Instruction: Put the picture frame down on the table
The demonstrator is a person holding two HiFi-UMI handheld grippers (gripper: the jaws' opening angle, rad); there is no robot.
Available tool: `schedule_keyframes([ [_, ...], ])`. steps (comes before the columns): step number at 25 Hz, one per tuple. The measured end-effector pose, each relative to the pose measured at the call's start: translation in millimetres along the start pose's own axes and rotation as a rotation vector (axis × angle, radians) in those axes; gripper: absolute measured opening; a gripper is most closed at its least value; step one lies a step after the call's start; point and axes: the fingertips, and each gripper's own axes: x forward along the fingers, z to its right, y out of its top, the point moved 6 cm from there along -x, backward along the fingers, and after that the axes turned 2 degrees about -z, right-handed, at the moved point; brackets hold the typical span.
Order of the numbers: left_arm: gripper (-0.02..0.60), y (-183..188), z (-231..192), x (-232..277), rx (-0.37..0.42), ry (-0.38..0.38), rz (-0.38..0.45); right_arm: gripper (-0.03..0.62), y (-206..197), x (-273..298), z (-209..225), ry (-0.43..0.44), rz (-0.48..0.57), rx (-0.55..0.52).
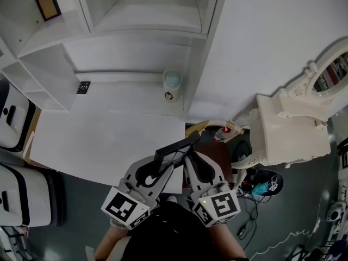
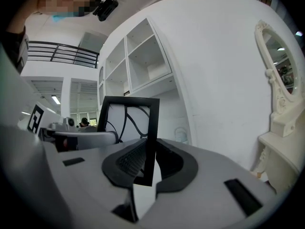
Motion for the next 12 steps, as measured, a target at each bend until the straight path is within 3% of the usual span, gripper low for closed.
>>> schedule_keyframes([
  [6, 0.103, -2, -14, -3, 0.007, 0.043, -0.025, 0.066, -2, 7, 4, -0.078, -0.008, -0.005],
  [12, 0.104, -7, -21, -12, 0.053, 0.147, -0.067, 0.066, -7, 11, 6, -0.136, -0.024, -0.003],
])
